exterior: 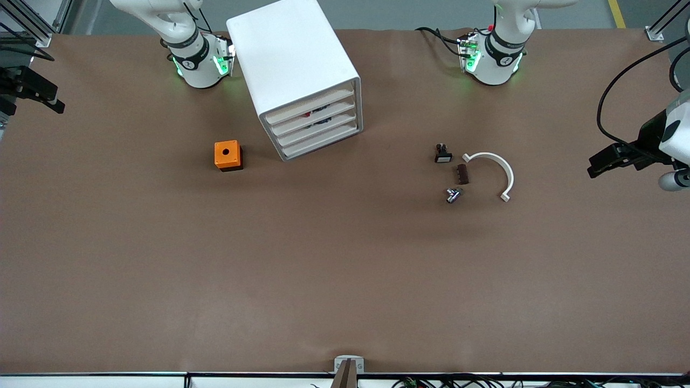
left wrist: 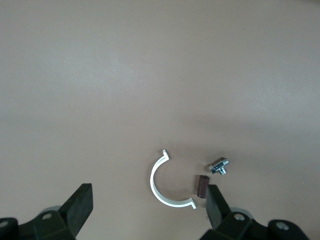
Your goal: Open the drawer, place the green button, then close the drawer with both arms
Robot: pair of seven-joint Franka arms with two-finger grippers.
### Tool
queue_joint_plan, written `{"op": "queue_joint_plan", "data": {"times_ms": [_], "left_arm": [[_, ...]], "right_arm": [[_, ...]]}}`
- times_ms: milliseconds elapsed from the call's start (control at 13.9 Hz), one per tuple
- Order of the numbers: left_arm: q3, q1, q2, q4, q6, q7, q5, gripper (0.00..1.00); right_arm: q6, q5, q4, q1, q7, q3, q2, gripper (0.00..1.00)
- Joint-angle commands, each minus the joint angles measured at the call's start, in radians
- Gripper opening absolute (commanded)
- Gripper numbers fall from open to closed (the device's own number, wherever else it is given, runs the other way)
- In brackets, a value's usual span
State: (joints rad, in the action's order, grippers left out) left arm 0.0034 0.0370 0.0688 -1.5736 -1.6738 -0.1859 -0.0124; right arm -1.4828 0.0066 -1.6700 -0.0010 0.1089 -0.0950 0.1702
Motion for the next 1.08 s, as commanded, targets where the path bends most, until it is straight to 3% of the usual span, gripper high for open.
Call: {"op": "queue_joint_plan", "data": {"times_ms": [0, 1008], "left_arm": [[-0.01, -0.008, -0.017, 0.015, 0.02, 0.013, -0.004, 1.0], [-0.025, -0.003, -0.011, 0.096, 0.046, -0.006, 0.029, 1.0]], "right_arm": [[0.003, 0.013, -0.017, -0.008, -0.003, 0.008, 0.02, 1.0], [0.016, 0.013, -0.02, -0.01, 0.003, 0.008, 0.022, 1.0]]}}
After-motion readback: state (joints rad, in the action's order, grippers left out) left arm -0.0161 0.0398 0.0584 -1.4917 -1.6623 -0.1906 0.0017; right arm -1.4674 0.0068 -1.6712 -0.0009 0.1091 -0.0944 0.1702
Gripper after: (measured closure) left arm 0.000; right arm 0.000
